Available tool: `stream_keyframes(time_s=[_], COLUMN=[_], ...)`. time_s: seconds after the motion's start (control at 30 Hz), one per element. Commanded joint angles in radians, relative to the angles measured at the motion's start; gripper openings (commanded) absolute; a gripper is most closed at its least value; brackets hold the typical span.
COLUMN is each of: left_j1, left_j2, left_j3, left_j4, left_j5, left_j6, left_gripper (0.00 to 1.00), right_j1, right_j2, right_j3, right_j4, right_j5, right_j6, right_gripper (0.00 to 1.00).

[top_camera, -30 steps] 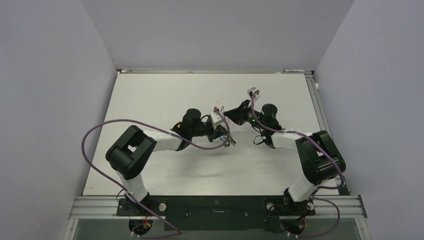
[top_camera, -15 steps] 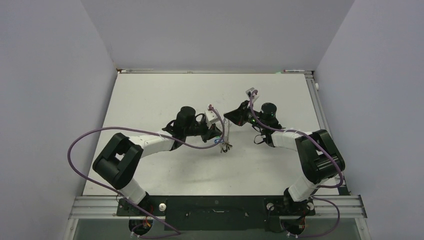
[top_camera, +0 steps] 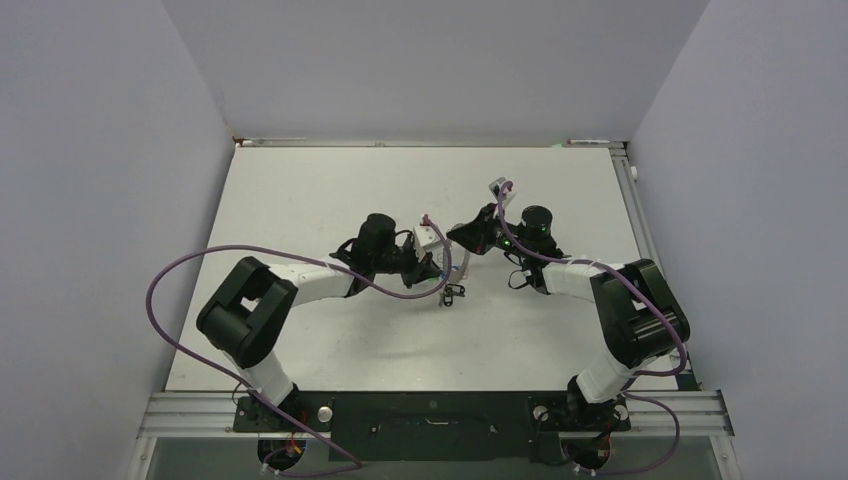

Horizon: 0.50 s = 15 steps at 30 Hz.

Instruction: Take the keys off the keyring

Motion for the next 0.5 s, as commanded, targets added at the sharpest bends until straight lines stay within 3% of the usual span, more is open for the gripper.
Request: stream_keyframes(time_s=[0.0, 0.33, 0.47], left_j1=[-0.008, -0.009, 0.004], left_j2=[0.028, 0.051, 0.018], left_j3=[0.035, 0.045, 0.067], left_j4=[-0.018, 0.003, -0.084], left_j5=[0.051, 0.049, 0.049], left_j6=[0.035, 0.048, 0.05], left_gripper=[0.06, 0.09, 0.0], right_j1=[-0.006, -0.004, -0.007], right_j2=[-0.016, -0.015, -0.015], right_j3=[0.033, 0.041, 0.052], right_j4=[0.061, 0.057, 0.024], right_j5=[0.013, 0.019, 0.012], right_j6=[-0.005, -0.002, -0.021], right_gripper=[0.05, 0.05, 0.05])
